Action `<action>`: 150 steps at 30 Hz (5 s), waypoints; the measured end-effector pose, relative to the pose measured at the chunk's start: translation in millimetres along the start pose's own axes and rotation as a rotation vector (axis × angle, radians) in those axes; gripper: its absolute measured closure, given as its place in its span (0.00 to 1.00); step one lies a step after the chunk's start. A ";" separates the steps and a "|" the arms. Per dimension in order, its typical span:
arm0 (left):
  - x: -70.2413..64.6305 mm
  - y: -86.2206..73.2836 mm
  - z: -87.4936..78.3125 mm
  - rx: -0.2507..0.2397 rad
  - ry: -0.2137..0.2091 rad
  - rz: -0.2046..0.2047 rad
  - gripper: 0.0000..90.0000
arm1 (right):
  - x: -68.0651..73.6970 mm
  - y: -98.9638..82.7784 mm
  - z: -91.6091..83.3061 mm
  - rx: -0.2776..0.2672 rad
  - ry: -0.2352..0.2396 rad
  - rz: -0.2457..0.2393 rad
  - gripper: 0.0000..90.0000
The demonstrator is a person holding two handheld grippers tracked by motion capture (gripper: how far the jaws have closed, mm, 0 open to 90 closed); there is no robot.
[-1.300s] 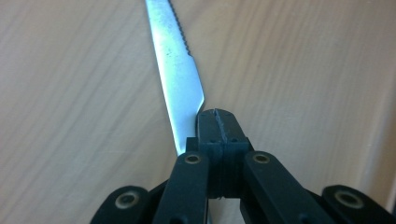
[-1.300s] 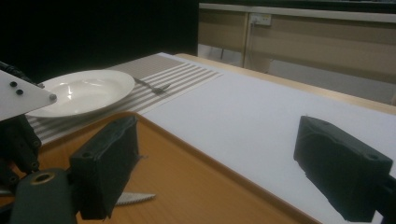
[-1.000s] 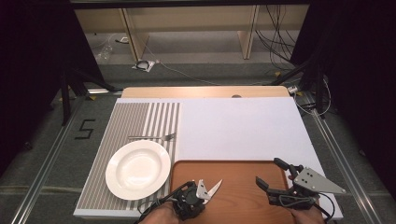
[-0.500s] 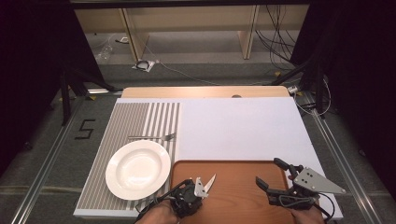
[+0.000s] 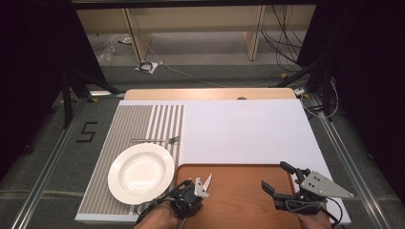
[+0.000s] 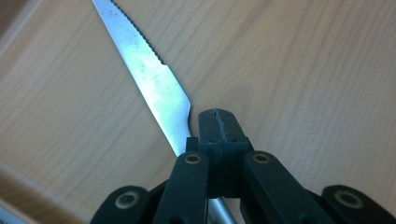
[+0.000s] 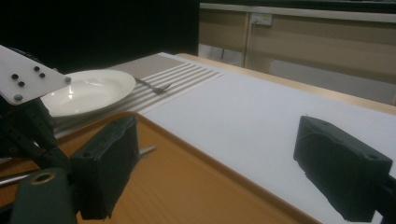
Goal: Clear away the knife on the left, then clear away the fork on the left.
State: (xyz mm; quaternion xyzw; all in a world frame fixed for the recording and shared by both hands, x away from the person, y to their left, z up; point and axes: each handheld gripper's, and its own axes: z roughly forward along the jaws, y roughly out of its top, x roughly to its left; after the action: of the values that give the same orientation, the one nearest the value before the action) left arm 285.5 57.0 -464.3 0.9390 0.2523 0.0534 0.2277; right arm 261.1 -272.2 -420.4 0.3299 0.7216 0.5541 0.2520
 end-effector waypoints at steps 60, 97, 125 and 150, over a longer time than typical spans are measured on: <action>30.9 -18.2 -12.1 0.070 0.038 -0.106 0.99 | 0.0 0.3 -0.6 0.000 0.004 0.000 0.17; 63.3 -13.6 -63.6 -0.224 0.081 -0.226 0.26 | -2.2 -1.5 -1.8 -0.010 0.009 0.010 0.17; 105.3 -33.4 -82.6 -0.315 0.211 -0.337 0.21 | -2.4 -1.7 -2.1 -0.010 0.008 0.012 0.17; 137.2 -42.9 -81.6 -0.314 0.274 -0.399 0.22 | -2.7 -2.3 -3.2 -0.002 0.005 0.017 0.17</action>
State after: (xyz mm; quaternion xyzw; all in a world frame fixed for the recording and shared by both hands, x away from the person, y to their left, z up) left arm 367.6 191.0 -413.1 0.8081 0.4489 0.1724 0.3403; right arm 260.1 -276.7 -421.9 0.3341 0.7190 0.5577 0.2458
